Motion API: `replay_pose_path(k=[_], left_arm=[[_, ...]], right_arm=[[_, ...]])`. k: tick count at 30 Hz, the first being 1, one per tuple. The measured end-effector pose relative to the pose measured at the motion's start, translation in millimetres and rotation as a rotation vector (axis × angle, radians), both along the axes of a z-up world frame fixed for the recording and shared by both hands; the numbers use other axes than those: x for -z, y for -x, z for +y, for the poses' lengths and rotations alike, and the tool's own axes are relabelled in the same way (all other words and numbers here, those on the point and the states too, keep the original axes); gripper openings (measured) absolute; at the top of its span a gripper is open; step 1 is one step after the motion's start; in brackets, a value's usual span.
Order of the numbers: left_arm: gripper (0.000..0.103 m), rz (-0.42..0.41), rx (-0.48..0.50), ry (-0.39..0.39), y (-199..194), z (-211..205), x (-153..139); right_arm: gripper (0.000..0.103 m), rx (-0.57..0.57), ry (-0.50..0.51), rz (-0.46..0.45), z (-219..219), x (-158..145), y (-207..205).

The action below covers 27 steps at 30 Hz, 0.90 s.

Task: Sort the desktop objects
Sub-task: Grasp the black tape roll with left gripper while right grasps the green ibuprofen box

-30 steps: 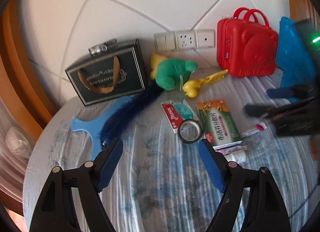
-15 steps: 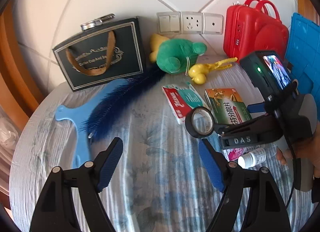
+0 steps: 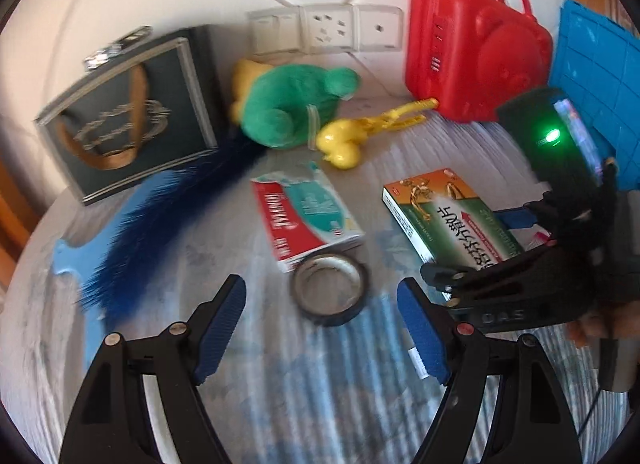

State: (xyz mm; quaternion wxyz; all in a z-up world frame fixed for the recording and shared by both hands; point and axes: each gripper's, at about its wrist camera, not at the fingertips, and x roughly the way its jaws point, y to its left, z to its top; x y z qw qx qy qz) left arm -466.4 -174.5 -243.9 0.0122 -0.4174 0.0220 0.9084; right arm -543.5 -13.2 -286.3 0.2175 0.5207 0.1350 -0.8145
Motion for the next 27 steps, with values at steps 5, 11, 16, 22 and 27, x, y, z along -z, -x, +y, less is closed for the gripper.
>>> replay_pose_path(k=[5, 11, 16, 22, 27], left_arm=[[0.078, -0.065, 0.020, 0.020, 22, 9, 27], [0.058, -0.079, -0.011, -0.069, 36, -12, 44], [0.056, -0.079, -0.007, -0.058, 30, -15, 41], [0.055, -0.026, -0.019, -0.037, 9, -13, 25], [0.055, 0.005, -0.023, -0.029, -15, -13, 4]], right_arm=[[0.093, 0.032, 0.024, -0.010, 21, -1, 3], [0.093, 0.042, 0.019, 0.000, 30, 1, 6], [0.092, 0.039, 0.019, 0.029, 9, 1, -3], [0.090, 0.000, 0.018, 0.107, 1, -25, -21], [0.090, -0.003, 0.054, 0.105, 16, -32, -7]])
